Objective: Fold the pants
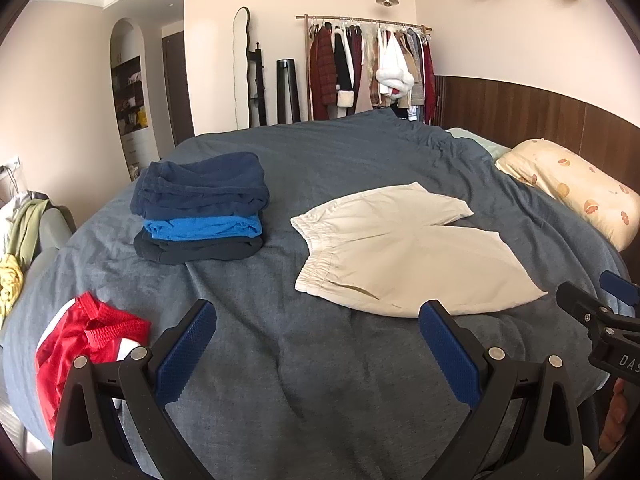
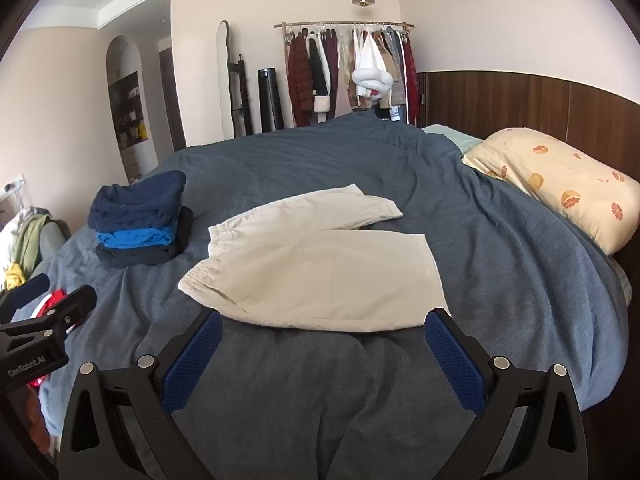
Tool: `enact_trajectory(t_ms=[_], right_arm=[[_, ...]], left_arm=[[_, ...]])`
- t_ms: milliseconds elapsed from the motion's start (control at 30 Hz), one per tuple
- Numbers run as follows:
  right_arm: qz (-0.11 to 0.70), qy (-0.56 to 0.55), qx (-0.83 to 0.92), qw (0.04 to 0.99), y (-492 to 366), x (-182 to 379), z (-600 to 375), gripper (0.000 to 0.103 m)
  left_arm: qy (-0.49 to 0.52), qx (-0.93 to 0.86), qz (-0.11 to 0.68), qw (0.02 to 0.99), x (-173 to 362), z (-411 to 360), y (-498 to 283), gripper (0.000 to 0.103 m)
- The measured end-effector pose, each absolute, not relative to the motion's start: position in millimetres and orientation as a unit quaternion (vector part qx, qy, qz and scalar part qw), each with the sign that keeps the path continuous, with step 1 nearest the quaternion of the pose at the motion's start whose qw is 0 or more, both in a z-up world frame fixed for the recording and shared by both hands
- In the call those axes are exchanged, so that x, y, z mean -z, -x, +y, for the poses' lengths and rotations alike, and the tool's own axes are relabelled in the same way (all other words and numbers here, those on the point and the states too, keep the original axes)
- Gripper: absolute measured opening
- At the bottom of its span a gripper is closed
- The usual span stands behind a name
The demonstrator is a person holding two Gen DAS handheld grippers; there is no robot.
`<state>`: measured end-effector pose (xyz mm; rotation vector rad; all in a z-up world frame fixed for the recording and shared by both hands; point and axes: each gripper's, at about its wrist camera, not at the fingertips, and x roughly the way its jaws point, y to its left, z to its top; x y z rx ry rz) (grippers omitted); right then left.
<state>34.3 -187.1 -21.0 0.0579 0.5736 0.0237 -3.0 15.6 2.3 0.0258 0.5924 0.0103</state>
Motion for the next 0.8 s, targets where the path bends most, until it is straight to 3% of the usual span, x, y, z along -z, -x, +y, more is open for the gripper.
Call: enact_trajectory(t_ms=[533, 800], right_arm=[[0.320, -0.043, -0.016, 0.946, -60.0, 44.3, -180.9, 0.102], [0.348, -0.088, -0.006, 0.933, -87.4, 72.6, -185.4, 0.097]], left_arm=[[-0.005, -0.014, 0.310, 0.951, 24.4, 31.5, -19.4, 0.103], [-0.031, -0.020, 0.316, 0.948, 45.3, 32.9, -52.1, 0.097]])
